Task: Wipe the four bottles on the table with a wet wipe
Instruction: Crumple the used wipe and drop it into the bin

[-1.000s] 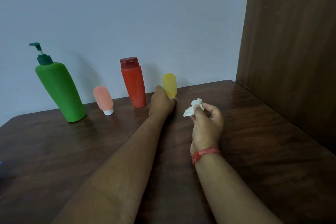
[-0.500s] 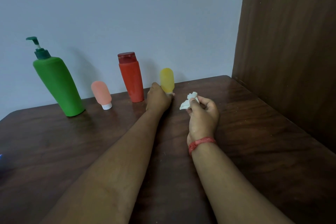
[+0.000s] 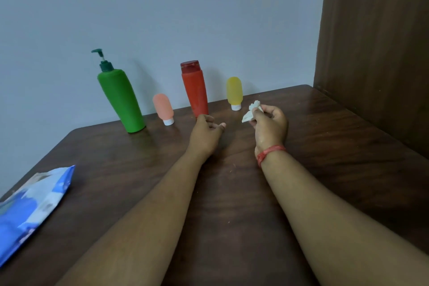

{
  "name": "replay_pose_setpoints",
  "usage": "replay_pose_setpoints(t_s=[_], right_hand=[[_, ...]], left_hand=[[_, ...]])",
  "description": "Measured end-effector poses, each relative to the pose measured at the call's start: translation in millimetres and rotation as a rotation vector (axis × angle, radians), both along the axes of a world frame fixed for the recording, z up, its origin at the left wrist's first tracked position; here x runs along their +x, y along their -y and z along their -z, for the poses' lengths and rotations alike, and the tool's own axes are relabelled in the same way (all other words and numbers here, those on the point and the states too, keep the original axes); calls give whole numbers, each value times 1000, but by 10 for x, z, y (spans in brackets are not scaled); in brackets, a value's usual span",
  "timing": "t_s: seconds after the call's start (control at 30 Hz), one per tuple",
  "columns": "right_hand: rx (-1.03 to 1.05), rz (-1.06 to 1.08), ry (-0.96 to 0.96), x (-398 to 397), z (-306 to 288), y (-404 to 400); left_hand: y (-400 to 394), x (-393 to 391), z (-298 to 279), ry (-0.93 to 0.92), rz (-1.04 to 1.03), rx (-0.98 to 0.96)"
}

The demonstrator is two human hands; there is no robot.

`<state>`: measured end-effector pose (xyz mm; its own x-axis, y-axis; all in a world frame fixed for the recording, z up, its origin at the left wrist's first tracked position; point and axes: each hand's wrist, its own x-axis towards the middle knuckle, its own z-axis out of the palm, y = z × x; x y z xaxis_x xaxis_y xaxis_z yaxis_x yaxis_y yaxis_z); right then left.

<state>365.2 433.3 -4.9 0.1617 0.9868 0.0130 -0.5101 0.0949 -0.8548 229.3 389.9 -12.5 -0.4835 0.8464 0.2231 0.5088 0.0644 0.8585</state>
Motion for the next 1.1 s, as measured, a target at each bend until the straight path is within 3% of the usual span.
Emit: replay_pose_setpoints(t_s=[0.27,0.47,0.6,1.1], right_hand=[[165,-447,327,-195,-8,478],[289,-713,366,-352,-49,937],[320,-731,427,-415,-36,1028],[248,-588,480,-396,24,844]], left_hand=[[957,-148,34,307,23,62],[1367,-307,68,492,100,116],[1420,-322,69,609,193,182],[847,-496,13,574,193,146]])
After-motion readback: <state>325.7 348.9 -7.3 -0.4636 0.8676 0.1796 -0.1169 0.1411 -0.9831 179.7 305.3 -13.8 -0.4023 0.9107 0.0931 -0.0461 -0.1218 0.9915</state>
